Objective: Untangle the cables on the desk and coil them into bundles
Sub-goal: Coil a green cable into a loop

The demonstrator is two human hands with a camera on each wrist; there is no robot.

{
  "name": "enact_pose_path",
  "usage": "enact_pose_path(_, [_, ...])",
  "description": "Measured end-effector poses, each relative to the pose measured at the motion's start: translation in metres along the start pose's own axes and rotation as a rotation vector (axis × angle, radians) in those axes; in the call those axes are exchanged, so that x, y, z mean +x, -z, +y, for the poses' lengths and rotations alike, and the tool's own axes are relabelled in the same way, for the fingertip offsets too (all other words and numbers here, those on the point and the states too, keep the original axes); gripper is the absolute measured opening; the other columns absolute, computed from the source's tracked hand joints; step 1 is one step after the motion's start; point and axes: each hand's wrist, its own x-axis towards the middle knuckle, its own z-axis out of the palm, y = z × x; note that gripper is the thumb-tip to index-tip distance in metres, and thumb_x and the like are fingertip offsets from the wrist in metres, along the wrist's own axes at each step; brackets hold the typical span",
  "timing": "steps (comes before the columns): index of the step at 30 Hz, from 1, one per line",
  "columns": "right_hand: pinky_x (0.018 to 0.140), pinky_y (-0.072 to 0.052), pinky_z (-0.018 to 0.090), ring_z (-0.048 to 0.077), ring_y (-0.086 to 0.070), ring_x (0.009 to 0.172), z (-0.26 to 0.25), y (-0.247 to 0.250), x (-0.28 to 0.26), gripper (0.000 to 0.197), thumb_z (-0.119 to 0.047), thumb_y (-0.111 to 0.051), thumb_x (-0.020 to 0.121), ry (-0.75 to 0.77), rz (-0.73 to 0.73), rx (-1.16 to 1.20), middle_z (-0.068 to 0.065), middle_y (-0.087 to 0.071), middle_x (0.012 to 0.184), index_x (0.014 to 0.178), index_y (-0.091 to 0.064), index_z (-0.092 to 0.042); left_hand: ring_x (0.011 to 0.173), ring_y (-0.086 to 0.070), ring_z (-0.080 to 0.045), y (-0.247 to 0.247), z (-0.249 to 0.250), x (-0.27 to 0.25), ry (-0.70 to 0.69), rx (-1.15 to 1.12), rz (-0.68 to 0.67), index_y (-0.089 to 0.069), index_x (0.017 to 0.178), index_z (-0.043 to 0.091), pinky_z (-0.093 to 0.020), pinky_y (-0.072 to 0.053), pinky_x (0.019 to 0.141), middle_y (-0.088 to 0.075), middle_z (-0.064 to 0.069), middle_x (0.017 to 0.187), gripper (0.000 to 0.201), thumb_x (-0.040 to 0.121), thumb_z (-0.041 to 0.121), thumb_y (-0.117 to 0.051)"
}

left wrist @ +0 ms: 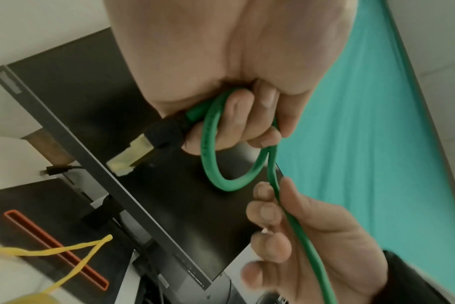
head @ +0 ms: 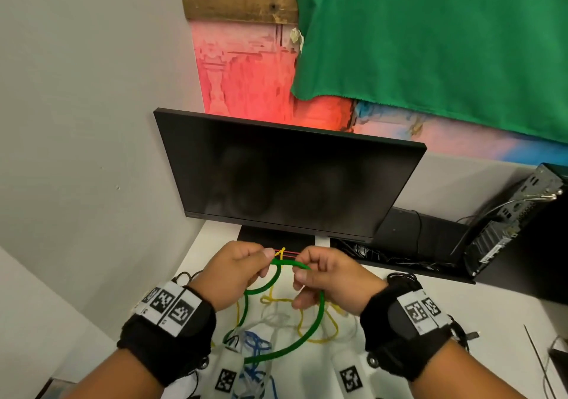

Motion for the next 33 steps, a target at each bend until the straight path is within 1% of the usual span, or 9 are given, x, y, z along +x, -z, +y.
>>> enact_pose_path(2, [0.062,-0.059,0.038,0.025,-0.07,0.061,0.006,-0.006,-0.002,0.008,-0.022,-0.062,0.092,-0.01,-0.004,0.22,0.007,-0.066,0.082,0.087,-0.068,-0.025,0.046,-0.024,-0.013,-0.001,0.005,0.002,0.08,-0.145,-0.03,-0.057,0.058,0.017,-0.028,-0.022,0.049,-0.03,0.002,0.048,0.04,0.088,0.043,-0.056])
enact_pose_path(5, [0.05,-0.054,0.031,0.016,-0.065,0.061,0.009,-0.013,0.002,0.019,-0.021,-0.054,0.1,0.051,0.26,-0.049,0.002,-0.062,0.094,0.095,-0.067,-0.033,0.044,-0.021,-0.014,-0.006,0.009,0.005,0.145,-0.253,-0.089,-0.055,0.059,0.015,-0.03,-0.018,0.05,-0.028,0.001,0.048,0.043,0.098,0.032,-0.052])
enact_pose_path(8, [0.069,-0.052,0.02,0.003,-0.064,0.086,0.007,-0.019,0.001,0.017,-0.034,-0.06,0.094,0.277,0.373,-0.556,-0.015,-0.061,0.103,0.108,-0.065,-0.044,0.044,-0.018,-0.013,-0.014,0.012,0.006,0.186,-0.293,-0.109,-0.053,0.059,0.014,-0.033,-0.013,0.052,-0.026,-0.001,0.048,0.041,0.099,0.027,-0.05])
enact_pose_path(11, [0.073,-0.046,0.014,-0.003,-0.062,0.082,0.007,-0.027,0.001,0.015,-0.041,-0.059,0.094,0.308,0.31,-0.681,-0.02,-0.068,0.095,0.105,-0.068,-0.041,0.044,-0.019,-0.013,-0.019,0.008,0.004,0.192,-0.317,-0.119,-0.053,0.062,0.012,-0.032,-0.014,0.051,-0.026,-0.002,0.049,0.039,0.098,0.027,-0.052])
enact_pose_path(17, [0.067,-0.045,0.025,0.003,-0.057,0.072,0.017,-0.012,0.006,0.013,-0.031,-0.06,0.097,0.261,0.526,-0.683,-0.015,-0.063,0.075,0.091,-0.072,-0.029,0.058,-0.055,-0.007,-0.018,0.006,0.005,0.146,0.152,0.013,-0.07,0.074,0.02,-0.019,-0.044,0.056,-0.059,0.005,0.061,0.038,0.095,0.047,-0.053])
enact_pose_path(23, [0.068,-0.036,0.009,0.006,-0.056,0.083,0.03,-0.003,0.008,0.02,-0.032,-0.056,0.099,0.249,0.628,-0.855,-0.012,-0.064,0.092,0.106,-0.073,-0.023,0.065,-0.067,-0.02,-0.003,0.003,0.001,0.367,-0.148,-0.028,-0.07,0.087,-0.006,-0.029,-0.055,0.061,-0.067,-0.015,0.076,0.011,0.088,0.001,-0.061])
enact_pose_path(27, [0.068,-0.041,0.022,0.016,-0.062,0.081,0.027,-0.006,0.007,0.019,-0.028,-0.057,0.099,0.368,0.704,-0.963,-0.003,-0.068,0.093,0.106,-0.073,-0.02,0.064,-0.065,-0.024,-0.01,0.002,-0.006,0.436,-0.593,-0.116,-0.064,0.098,-0.01,-0.033,-0.058,0.06,-0.064,-0.02,0.079,0.02,0.08,-0.001,-0.067])
enact_pose_path(30, [0.065,-0.04,0.022,0.019,-0.063,0.074,0.032,-0.011,0.005,0.018,-0.026,-0.059,0.098,0.433,0.684,-1.062,-0.001,-0.068,0.087,0.105,-0.074,-0.019,0.058,-0.063,-0.019,-0.013,0.005,-0.006,0.467,-0.248,-0.164,-0.07,0.086,0.001,-0.029,-0.055,0.056,-0.063,-0.009,0.067,0.007,0.084,0.008,-0.07])
enact_pose_path(33, [0.065,-0.043,0.022,0.021,-0.066,0.073,0.039,-0.013,0.002,0.016,-0.024,-0.064,0.096,0.432,0.681,-1.107,0.001,-0.07,0.086,0.105,-0.075,-0.017,0.046,-0.058,-0.018,-0.01,0.004,-0.001,0.471,0.08,-0.083,-0.066,0.071,0.007,-0.027,-0.052,0.049,-0.057,-0.003,0.051,0.02,0.084,0.02,-0.073])
